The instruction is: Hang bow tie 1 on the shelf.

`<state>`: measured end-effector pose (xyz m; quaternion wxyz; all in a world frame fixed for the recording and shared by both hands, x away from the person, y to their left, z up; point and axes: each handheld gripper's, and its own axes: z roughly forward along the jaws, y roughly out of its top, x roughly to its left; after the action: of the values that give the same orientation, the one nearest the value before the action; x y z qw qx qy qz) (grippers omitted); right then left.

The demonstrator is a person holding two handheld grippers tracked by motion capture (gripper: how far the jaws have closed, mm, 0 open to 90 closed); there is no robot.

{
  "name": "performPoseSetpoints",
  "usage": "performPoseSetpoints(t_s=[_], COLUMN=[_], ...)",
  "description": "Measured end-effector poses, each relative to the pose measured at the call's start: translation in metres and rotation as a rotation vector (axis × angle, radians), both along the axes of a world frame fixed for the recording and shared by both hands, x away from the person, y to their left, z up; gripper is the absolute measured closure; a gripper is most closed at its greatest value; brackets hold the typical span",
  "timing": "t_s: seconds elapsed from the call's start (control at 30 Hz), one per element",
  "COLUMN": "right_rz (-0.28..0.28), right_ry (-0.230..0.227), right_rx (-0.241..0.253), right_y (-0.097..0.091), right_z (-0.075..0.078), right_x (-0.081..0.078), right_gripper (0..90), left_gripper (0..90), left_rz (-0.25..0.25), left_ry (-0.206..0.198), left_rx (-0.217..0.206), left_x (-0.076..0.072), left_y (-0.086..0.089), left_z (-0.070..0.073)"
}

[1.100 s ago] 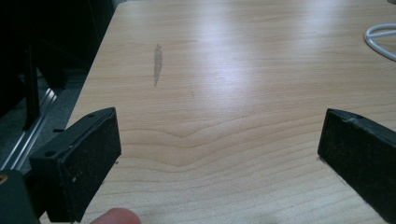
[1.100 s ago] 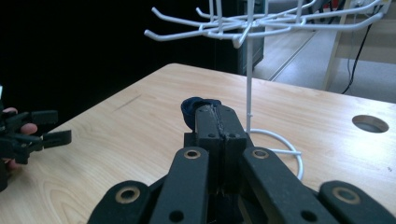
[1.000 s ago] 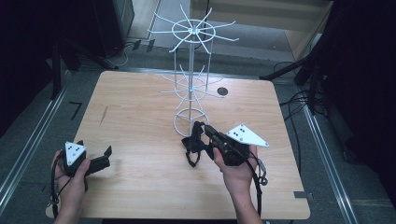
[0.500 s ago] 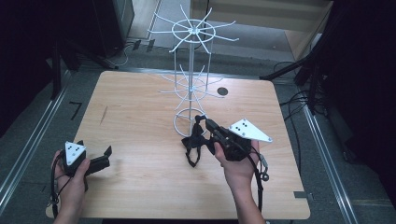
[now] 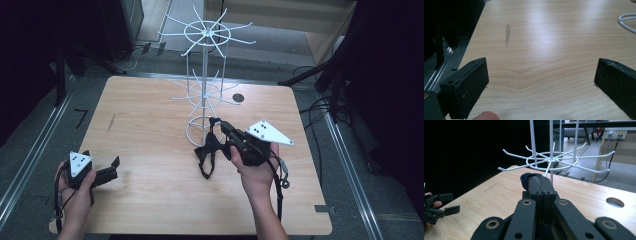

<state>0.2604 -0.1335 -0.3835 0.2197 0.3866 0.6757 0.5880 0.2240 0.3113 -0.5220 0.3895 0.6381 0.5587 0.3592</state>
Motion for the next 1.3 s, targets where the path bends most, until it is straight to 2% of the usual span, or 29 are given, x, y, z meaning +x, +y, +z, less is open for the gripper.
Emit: performPoseSetpoints(t_s=[0.53, 0.87, 1.3], right_rz=[-0.007, -0.021, -0.038], right_ry=[0.024, 0.038, 0.056], right_rx=[0.006, -0.012, -0.010], right_y=[0.000, 0.002, 0.003], right_z=[0.002, -0.004, -0.009], right_x=[0.017, 0.028, 0.040], right_gripper=[90.0, 90.0, 90.0], left_gripper=[0.0, 0.0, 0.0], left_rz=[0.000, -0.002, 0.000], left_ry=[-0.003, 0.001, -0.003], left_rx=[-0.002, -0.003, -0.003], left_x=[0.000, 0.000, 0.000], left_y=[0.000, 0.000, 0.000], left_z=[0.000, 0.000, 0.000])
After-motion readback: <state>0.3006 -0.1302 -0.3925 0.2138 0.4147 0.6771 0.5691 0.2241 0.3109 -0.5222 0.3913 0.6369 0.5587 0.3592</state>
